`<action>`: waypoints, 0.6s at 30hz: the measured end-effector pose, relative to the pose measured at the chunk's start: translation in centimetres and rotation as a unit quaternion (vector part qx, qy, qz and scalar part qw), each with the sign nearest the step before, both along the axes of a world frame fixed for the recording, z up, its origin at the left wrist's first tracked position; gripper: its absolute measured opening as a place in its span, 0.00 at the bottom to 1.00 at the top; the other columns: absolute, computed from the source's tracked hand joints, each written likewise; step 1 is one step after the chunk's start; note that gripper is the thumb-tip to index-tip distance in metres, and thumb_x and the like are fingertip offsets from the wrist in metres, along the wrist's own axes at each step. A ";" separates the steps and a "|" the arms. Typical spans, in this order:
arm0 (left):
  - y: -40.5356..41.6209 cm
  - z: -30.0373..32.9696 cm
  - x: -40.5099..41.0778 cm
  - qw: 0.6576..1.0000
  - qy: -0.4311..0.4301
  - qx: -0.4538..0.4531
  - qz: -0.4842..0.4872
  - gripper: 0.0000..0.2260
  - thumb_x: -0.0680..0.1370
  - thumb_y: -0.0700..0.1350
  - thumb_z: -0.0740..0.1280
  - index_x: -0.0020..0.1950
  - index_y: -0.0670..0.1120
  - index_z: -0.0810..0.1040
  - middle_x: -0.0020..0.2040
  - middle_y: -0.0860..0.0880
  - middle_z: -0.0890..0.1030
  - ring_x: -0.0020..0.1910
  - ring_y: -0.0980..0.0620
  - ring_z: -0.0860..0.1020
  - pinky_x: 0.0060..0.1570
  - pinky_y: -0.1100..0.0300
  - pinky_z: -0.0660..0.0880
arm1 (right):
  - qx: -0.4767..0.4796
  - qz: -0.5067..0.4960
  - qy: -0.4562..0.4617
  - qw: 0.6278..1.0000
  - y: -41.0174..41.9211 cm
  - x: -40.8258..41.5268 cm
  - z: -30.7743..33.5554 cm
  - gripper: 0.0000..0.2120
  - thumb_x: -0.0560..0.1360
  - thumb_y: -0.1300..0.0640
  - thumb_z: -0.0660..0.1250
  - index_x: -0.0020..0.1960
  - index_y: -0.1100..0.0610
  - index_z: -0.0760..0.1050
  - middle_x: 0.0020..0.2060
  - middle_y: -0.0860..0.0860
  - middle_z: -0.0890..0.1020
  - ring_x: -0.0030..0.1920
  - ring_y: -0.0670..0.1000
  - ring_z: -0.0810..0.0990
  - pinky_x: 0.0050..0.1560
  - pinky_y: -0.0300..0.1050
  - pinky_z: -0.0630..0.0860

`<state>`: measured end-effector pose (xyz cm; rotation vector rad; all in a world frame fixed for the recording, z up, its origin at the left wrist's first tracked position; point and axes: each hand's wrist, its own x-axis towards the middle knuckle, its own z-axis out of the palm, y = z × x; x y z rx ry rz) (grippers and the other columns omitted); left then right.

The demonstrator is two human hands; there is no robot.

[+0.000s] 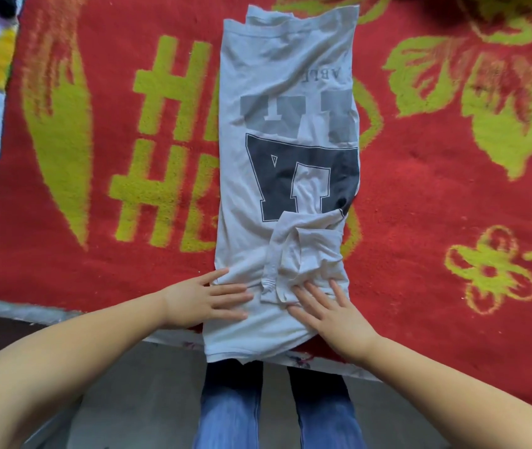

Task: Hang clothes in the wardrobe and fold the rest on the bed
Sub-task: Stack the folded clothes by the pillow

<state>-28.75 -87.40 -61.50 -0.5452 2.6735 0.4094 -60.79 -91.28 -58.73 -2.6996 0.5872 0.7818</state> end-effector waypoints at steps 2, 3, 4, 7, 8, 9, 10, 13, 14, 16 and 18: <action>0.3 0.5 -0.7 0.996 0.070 -0.007 0.052 0.24 0.74 0.41 0.55 0.66 0.55 0.77 0.69 0.49 0.73 0.68 0.51 0.72 0.65 0.47 0.69 | 0.027 -0.028 0.013 0.999 -0.5 0.3 0.3 0.26 0.67 0.57 0.73 0.65 0.49 0.77 0.65 0.54 0.76 0.65 0.57 0.76 0.59 0.63 0.74; 0.7 0.7 -1.3 0.991 0.103 0.003 0.086 0.20 0.74 0.41 0.58 0.61 0.55 0.80 0.65 0.51 0.77 0.64 0.51 0.75 0.63 0.48 0.71 | 0.055 -0.034 0.009 0.998 -0.7 0.1 0.4 0.29 0.70 0.59 0.71 0.71 0.50 0.71 0.70 0.56 0.71 0.70 0.59 0.70 0.65 0.64 0.68; 1.0 1.1 -1.9 0.984 0.124 0.028 0.125 0.18 0.74 0.41 0.62 0.59 0.54 0.81 0.65 0.51 0.77 0.65 0.52 0.75 0.65 0.48 0.70 | 0.094 -0.030 0.010 0.995 -0.9 -0.2 0.4 0.31 0.75 0.62 0.64 0.76 0.51 0.61 0.74 0.57 0.63 0.75 0.59 0.61 0.71 0.63 0.58; 1.1 2.5 -3.4 0.915 0.036 0.292 0.278 0.17 0.78 0.40 0.60 0.64 0.52 0.77 0.70 0.54 0.72 0.71 0.59 0.64 0.72 0.59 0.57 | 0.207 -0.050 0.022 0.977 -1.7 -1.5 1.5 0.33 0.78 0.68 0.52 0.78 0.47 0.50 0.77 0.53 0.57 0.76 0.55 0.55 0.74 0.54 0.51; 0.7 3.0 -3.7 0.862 0.029 0.373 0.341 0.14 0.78 0.41 0.58 0.58 0.51 0.80 0.63 0.52 0.78 0.63 0.63 0.71 0.64 0.60 0.65 | 0.243 -0.077 -0.009 0.967 -2.0 -1.7 2.0 0.33 0.77 0.67 0.53 0.77 0.45 0.54 0.74 0.51 0.64 0.73 0.53 0.61 0.73 0.49 0.57; 0.0 3.7 -3.9 0.803 0.057 0.430 0.408 0.11 0.77 0.40 0.58 0.45 0.47 0.81 0.48 0.49 0.83 0.46 0.65 0.76 0.49 0.60 0.70 | 0.286 -0.128 -0.043 0.949 -2.4 -1.8 2.7 0.32 0.75 0.67 0.55 0.75 0.44 0.60 0.71 0.48 0.70 0.69 0.51 0.67 0.69 0.44 0.63; -1.0 4.0 -3.9 0.743 0.094 0.461 0.476 0.12 0.77 0.39 0.59 0.35 0.46 0.76 0.34 0.51 0.78 0.33 0.64 0.71 0.37 0.61 0.68 | 0.320 -0.181 -0.071 0.927 -3.1 -1.7 3.4 0.30 0.74 0.66 0.57 0.72 0.45 0.67 0.67 0.47 0.75 0.65 0.48 0.72 0.65 0.39 0.66; -3.5 4.1 -3.1 0.579 0.146 0.493 0.633 0.13 0.79 0.35 0.59 0.37 0.45 0.77 0.30 0.53 0.76 0.29 0.59 0.71 0.31 0.64 0.68 | 0.293 -0.336 -0.101 0.889 -6.2 -1.6 3.7 0.22 0.74 0.66 0.60 0.64 0.50 0.76 0.56 0.50 0.83 0.55 0.50 0.80 0.56 0.40 0.71; -4.0 3.7 -3.0 0.535 0.171 0.476 0.678 0.13 0.79 0.35 0.58 0.41 0.44 0.79 0.32 0.52 0.78 0.30 0.58 0.74 0.30 0.64 0.69 | 0.259 -0.391 -0.116 0.875 -7.5 -1.6 3.3 0.19 0.75 0.66 0.61 0.63 0.53 0.77 0.54 0.52 0.83 0.53 0.50 0.80 0.53 0.41 0.71; -4.9 2.8 -3.1 0.448 0.217 0.426 0.755 0.12 0.82 0.39 0.57 0.45 0.43 0.79 0.34 0.50 0.79 0.31 0.56 0.74 0.28 0.65 0.69 | 0.191 -0.479 -0.132 0.847 -9.5 -1.8 2.6 0.13 0.77 0.62 0.64 0.60 0.56 0.77 0.51 0.55 0.83 0.49 0.51 0.79 0.51 0.45 0.71; -5.7 1.9 -3.6 0.398 0.247 0.360 0.807 0.12 0.83 0.43 0.57 0.42 0.43 0.75 0.34 0.46 0.74 0.33 0.51 0.71 0.31 0.61 0.66 | 0.143 -0.537 -0.121 0.822 -10.2 -1.9 1.6 0.13 0.77 0.59 0.65 0.61 0.58 0.74 0.51 0.55 0.81 0.50 0.55 0.78 0.52 0.50 0.73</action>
